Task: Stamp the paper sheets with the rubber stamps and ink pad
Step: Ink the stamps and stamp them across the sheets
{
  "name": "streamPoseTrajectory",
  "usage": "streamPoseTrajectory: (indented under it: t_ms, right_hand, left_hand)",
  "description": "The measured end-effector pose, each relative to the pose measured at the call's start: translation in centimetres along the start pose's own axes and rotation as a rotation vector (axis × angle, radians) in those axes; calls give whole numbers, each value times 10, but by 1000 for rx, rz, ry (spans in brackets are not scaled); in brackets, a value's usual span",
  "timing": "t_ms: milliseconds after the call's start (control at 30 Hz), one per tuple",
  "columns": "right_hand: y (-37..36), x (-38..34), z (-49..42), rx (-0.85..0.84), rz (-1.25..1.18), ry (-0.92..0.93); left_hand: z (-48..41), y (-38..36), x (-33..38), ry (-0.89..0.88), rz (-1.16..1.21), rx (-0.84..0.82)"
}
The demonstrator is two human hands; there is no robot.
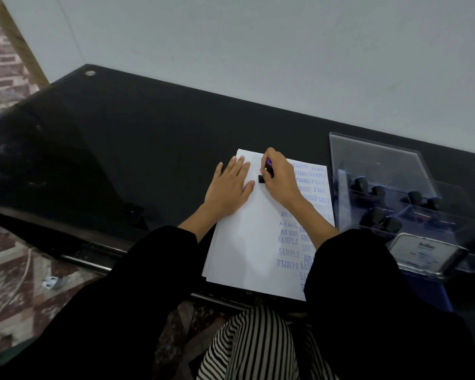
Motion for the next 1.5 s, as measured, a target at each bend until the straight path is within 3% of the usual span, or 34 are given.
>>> streamPoseTrajectory:
  t_ms: [367, 500, 700, 833, 967, 1267, 1500]
  right_hand:
    - [14, 0, -4, -163, -56, -30]
    - [46, 14, -2, -51, -187, -109]
    - [110, 44, 14, -21, -172, -180]
    - [137, 68, 31, -9, -167, -271]
    - [149, 90, 51, -107, -144, -354]
    - [161, 94, 81, -318, -87, -326]
    - [158, 99, 83, -285, -119, -352]
  left_hand:
    - [0, 10, 5, 33, 109, -58]
    - [3, 30, 15, 31, 322, 27]
    - [12, 40, 56, -43, 499, 65]
    - [13, 28, 95, -106, 462, 11]
    - [19, 20, 136, -202, 364, -46]
    - [25, -6, 182, -299, 342, -107]
    - [23, -18, 191, -307, 318, -138]
Point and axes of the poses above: each hand's wrist, its own z-axis away from the middle knuckle, its own y-axis out of the back of the hand, x = y × z, the point moved 4 cm from there along -z, towards the middle knuckle, and after that the axes turned 15 degrees about z, right-handed, at the moved point
